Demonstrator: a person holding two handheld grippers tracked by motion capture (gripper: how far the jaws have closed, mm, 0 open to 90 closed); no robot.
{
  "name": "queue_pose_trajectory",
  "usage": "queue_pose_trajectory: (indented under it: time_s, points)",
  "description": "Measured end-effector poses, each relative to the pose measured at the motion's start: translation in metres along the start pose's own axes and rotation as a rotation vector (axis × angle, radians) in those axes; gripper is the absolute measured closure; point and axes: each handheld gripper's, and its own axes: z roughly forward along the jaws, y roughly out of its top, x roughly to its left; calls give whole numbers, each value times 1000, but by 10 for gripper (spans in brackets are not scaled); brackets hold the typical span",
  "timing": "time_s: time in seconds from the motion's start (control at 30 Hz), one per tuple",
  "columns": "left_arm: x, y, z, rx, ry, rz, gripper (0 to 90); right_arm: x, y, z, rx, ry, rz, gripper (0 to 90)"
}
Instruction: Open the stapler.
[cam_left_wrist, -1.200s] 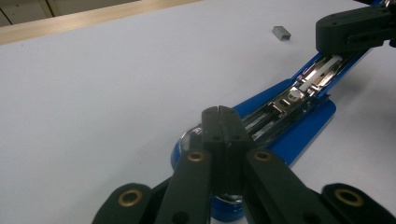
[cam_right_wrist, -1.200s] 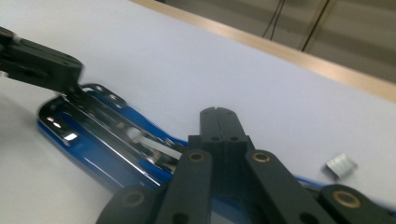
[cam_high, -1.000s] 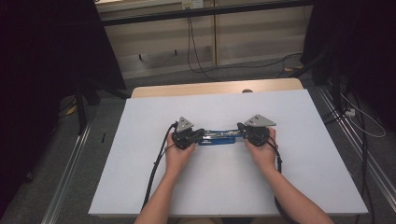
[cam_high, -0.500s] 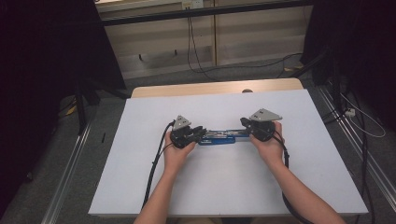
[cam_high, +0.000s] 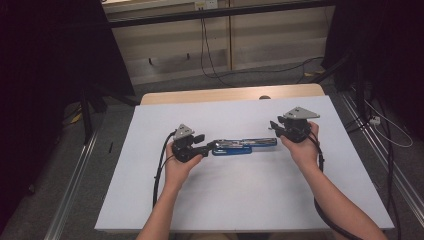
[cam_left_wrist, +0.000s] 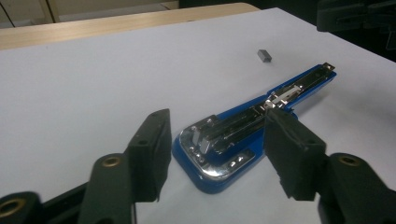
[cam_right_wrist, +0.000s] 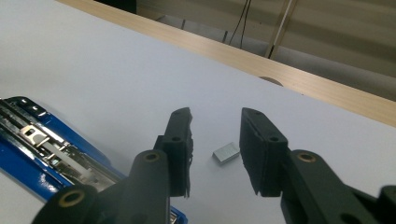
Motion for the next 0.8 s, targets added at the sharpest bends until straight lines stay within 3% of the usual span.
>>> queue_pose_trajectory:
  time_s: [0.3,0.43,0.8]
  points:
    - [1,-3,-9,23,-19,19,242,-4,-3,8,13,-4,34,461]
    - [1,-6,-14,36,-17,10,181,-7,-4,11,22,-8,51,414]
    - [3,-16,-24,52,-11,15,119,-12,-4,19,48,0,99,290]
